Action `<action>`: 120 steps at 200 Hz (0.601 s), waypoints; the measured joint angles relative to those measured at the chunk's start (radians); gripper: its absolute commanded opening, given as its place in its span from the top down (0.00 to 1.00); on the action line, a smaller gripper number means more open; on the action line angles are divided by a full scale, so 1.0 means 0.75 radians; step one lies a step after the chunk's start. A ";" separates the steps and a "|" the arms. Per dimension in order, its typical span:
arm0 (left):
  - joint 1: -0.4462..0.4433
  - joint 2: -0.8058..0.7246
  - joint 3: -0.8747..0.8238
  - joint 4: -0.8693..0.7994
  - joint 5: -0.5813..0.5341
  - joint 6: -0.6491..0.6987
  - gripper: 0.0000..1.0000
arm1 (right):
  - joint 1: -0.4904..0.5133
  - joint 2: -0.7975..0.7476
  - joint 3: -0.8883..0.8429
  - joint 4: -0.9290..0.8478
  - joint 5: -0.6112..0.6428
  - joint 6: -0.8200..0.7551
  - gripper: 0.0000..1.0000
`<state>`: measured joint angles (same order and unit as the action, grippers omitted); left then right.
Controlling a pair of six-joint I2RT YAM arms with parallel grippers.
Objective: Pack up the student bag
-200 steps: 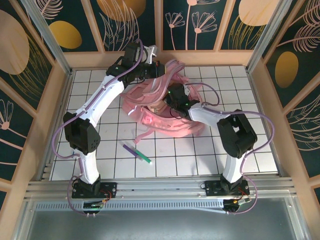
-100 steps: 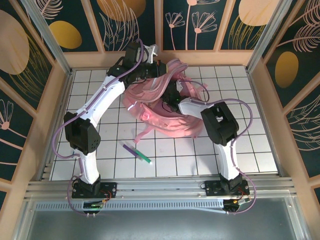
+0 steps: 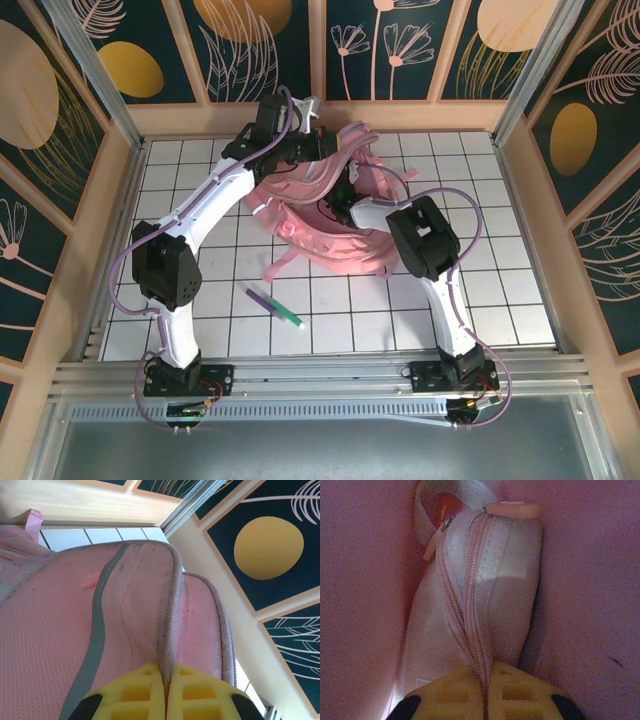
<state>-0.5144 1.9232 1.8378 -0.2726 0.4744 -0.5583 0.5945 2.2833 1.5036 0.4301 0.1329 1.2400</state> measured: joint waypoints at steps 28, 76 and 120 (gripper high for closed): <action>-0.007 -0.018 -0.024 0.000 -0.032 0.025 1.00 | -0.027 -0.004 -0.079 0.155 -0.079 0.013 0.64; 0.017 -0.114 -0.158 0.056 -0.091 0.044 1.00 | -0.059 -0.194 -0.349 0.259 -0.200 0.031 0.49; 0.061 -0.129 -0.228 0.121 -0.101 0.044 1.00 | -0.127 -0.505 -0.642 0.249 -0.353 -0.041 0.47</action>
<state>-0.4690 1.8267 1.6665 -0.1822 0.3988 -0.5255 0.4992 1.9049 1.0222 0.6170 -0.1318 1.2091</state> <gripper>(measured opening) 0.048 0.528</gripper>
